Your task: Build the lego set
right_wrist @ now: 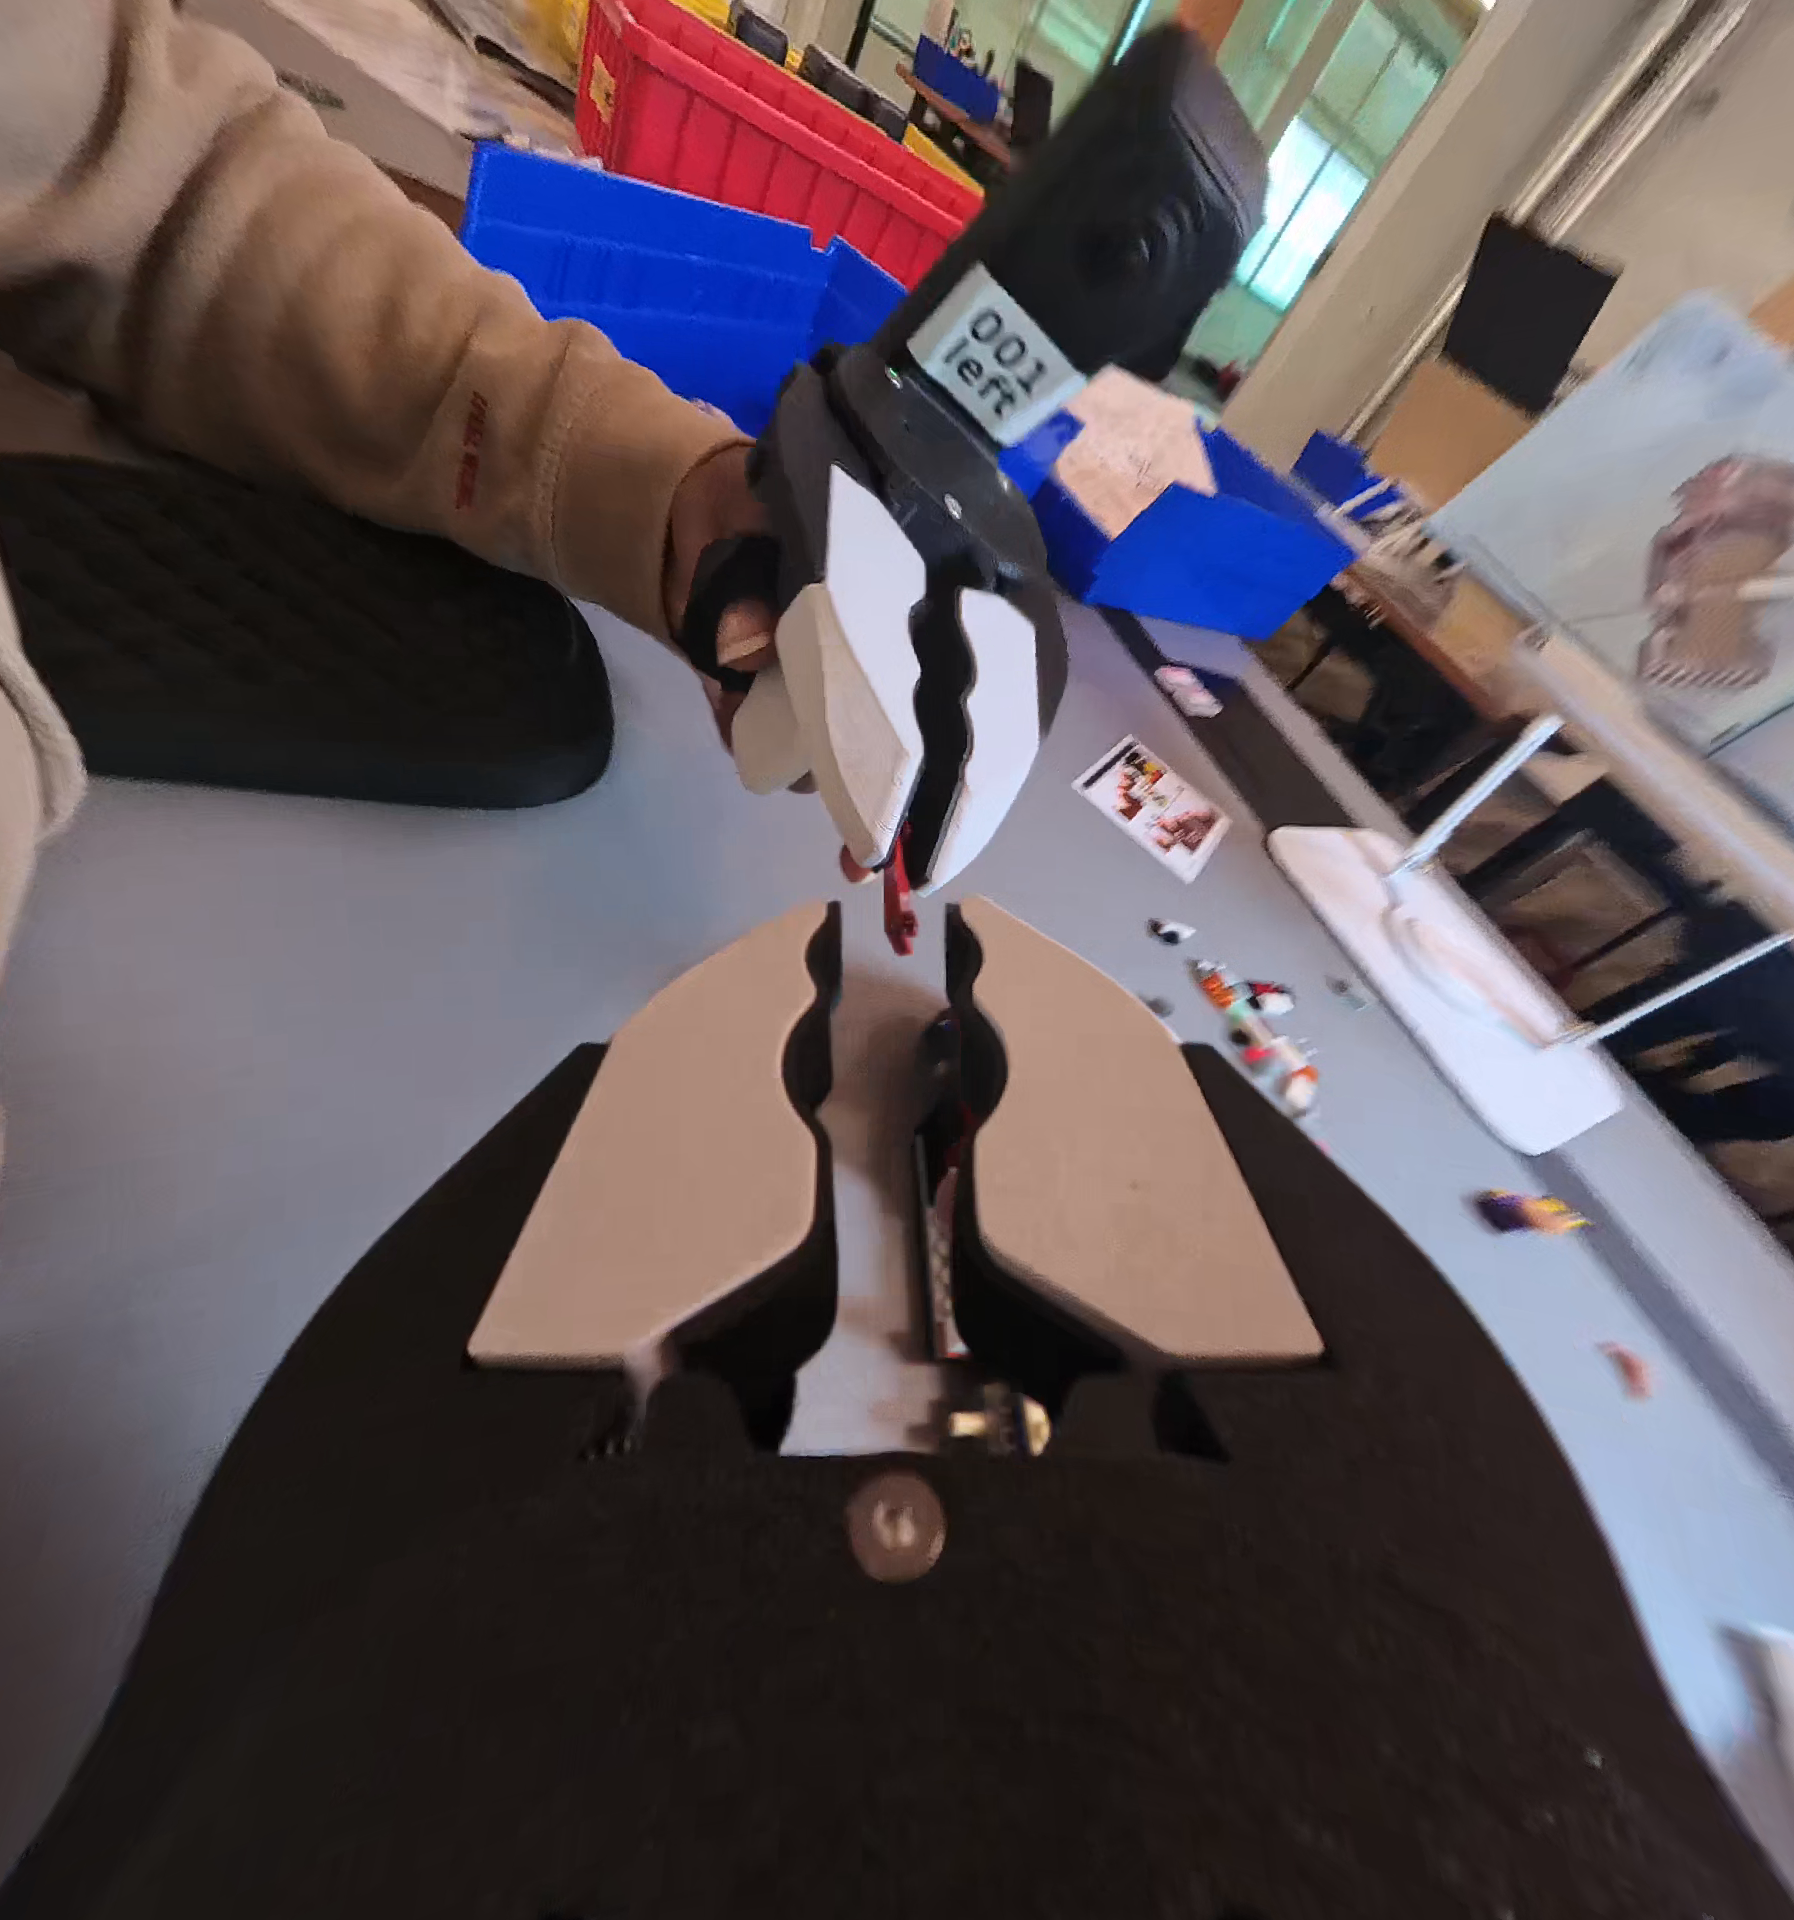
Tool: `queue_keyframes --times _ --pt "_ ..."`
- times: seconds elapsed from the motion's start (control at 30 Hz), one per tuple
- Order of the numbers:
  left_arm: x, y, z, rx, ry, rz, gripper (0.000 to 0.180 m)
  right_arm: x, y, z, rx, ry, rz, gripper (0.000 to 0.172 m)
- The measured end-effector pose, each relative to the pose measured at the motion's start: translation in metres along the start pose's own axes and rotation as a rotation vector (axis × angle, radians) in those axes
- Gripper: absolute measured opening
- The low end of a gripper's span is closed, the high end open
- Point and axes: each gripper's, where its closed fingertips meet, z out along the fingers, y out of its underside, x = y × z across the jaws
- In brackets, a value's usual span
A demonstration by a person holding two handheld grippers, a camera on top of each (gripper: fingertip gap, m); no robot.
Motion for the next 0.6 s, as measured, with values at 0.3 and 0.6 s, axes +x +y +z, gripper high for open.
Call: queue_keyframes --times 0.3,0.6 --pt "-0.011 0.008 0.003 -0.122 -0.199 0.331 0.008 0.008 0.014 -0.001 -0.123 -0.16 0.518 0.019" --pt "-0.009 0.013 0.008 -0.165 -0.218 0.427 0.008 0.001 0.024 0.006 -0.179 -0.215 0.564 0.014"
